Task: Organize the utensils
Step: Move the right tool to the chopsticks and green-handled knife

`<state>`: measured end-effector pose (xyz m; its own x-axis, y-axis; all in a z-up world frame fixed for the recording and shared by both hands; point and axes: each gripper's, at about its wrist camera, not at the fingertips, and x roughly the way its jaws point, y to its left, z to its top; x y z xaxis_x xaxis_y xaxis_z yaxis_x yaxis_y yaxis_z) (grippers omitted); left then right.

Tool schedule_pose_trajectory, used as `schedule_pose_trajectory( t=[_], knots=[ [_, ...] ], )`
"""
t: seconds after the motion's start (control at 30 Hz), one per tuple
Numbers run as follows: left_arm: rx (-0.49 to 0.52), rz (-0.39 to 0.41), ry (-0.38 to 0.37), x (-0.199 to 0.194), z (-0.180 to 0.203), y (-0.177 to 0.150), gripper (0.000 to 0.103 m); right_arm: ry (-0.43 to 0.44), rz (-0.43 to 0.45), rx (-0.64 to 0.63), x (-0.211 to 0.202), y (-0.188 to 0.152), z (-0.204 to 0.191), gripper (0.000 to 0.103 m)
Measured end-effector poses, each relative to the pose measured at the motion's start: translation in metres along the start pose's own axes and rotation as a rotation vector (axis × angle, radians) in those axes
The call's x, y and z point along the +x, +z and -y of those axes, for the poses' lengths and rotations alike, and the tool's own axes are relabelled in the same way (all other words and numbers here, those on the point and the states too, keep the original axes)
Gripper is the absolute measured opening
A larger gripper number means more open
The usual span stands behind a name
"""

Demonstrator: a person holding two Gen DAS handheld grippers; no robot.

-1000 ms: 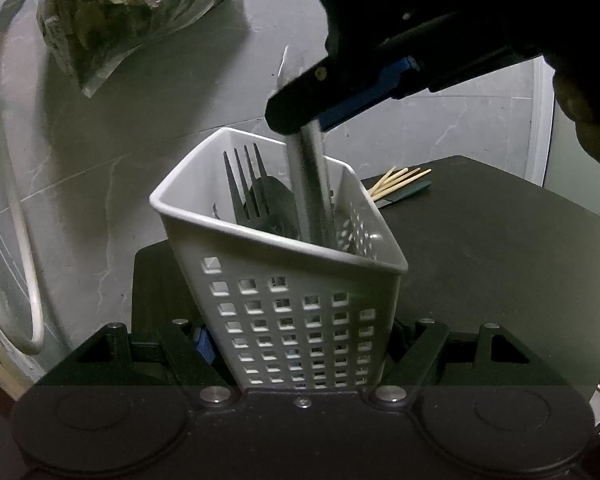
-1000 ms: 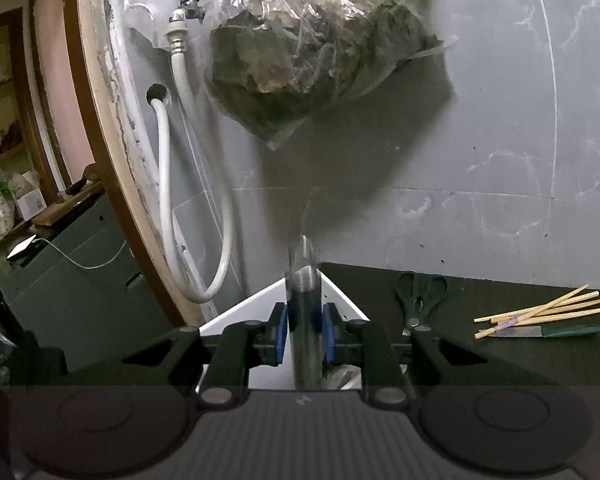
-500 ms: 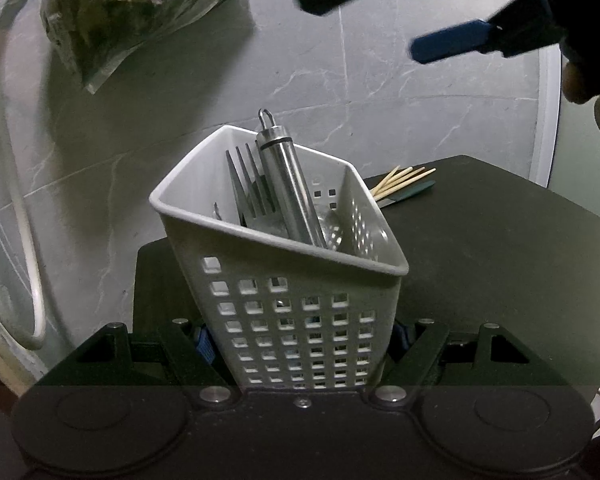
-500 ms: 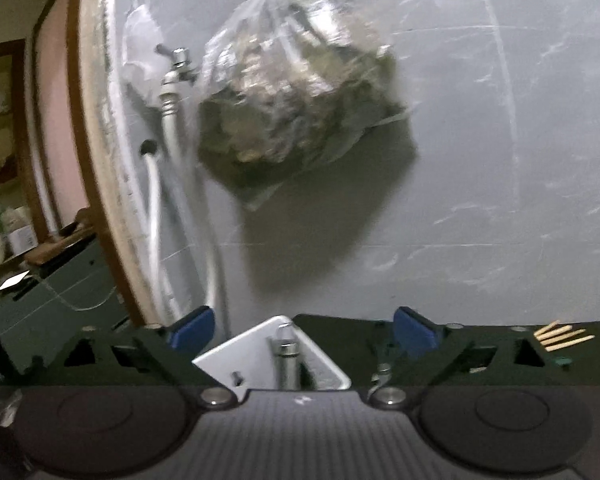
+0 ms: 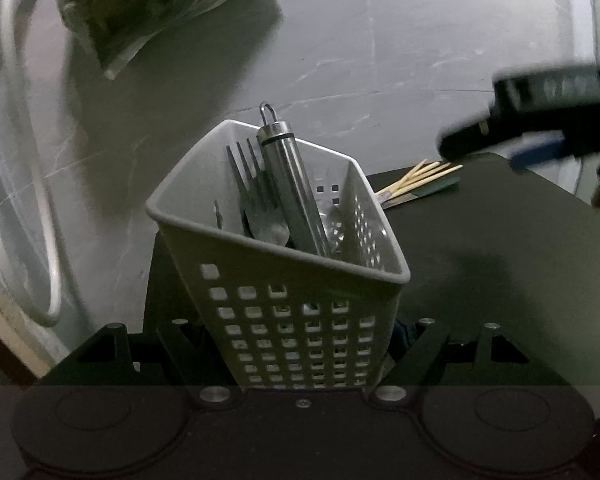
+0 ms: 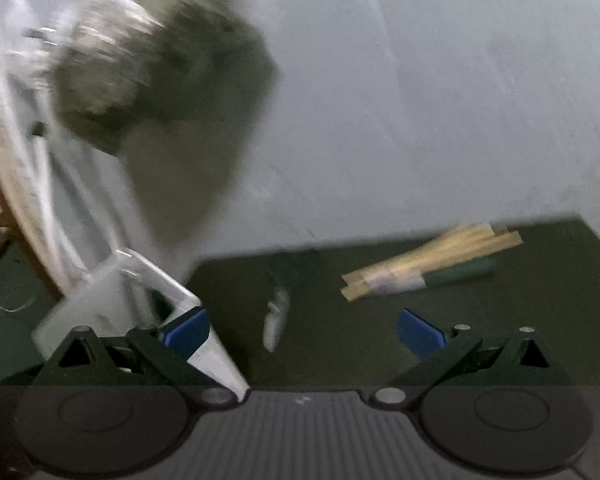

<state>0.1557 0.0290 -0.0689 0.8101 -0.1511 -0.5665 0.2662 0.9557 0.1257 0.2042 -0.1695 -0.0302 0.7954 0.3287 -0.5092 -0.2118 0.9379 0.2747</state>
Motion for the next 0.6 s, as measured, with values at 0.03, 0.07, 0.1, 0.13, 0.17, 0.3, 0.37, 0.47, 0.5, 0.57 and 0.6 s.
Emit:
schedule_pose_trajectory(
  t=[0.03, 0.07, 0.1, 0.13, 0.17, 0.3, 0.37, 0.47, 0.5, 0.57, 0.6],
  knots=[
    [-0.009, -0.005, 0.010, 0.000, 0.002, 0.001, 0.078, -0.020, -0.034, 0.032, 0.007, 0.001, 0.009, 0.103],
    [-0.016, -0.014, 0.023, 0.001, 0.006, 0.002, 0.078, -0.037, -0.059, 0.059, 0.012, 0.001, 0.018, 0.103],
    [-0.025, -0.023, 0.034, 0.002, 0.008, 0.004, 0.078, -0.055, -0.083, 0.095, 0.018, 0.002, 0.028, 0.103],
    [-0.039, -0.031, 0.046, 0.003, 0.010, 0.006, 0.078, -0.067, -0.095, 0.125, 0.021, 0.002, 0.038, 0.103],
    [-0.052, -0.036, 0.060, 0.003, 0.013, 0.006, 0.078, -0.079, -0.104, 0.159, 0.025, 0.002, 0.050, 0.103],
    [-0.084, -0.042, 0.114, 0.004, 0.024, 0.008, 0.078, -0.119, -0.106, 0.229, 0.042, 0.002, 0.094, 0.103],
    [-0.089, -0.045, 0.144, 0.005, 0.029, 0.008, 0.079, -0.126, -0.098, 0.235, 0.051, 0.002, 0.110, 0.103],
    [-0.095, -0.054, 0.184, 0.007, 0.037, 0.008, 0.080, -0.145, -0.087, 0.225, 0.065, 0.003, 0.129, 0.103],
    [-0.104, -0.058, 0.193, 0.006, 0.038, 0.009, 0.080, -0.154, -0.083, 0.226, 0.069, 0.004, 0.133, 0.103],
    [-0.119, -0.062, 0.208, 0.008, 0.041, 0.010, 0.080, -0.166, -0.076, 0.239, 0.076, 0.007, 0.144, 0.103],
    [-0.125, -0.065, 0.219, 0.011, 0.043, 0.012, 0.080, -0.163, -0.076, 0.243, 0.078, 0.007, 0.148, 0.103]
  ],
)
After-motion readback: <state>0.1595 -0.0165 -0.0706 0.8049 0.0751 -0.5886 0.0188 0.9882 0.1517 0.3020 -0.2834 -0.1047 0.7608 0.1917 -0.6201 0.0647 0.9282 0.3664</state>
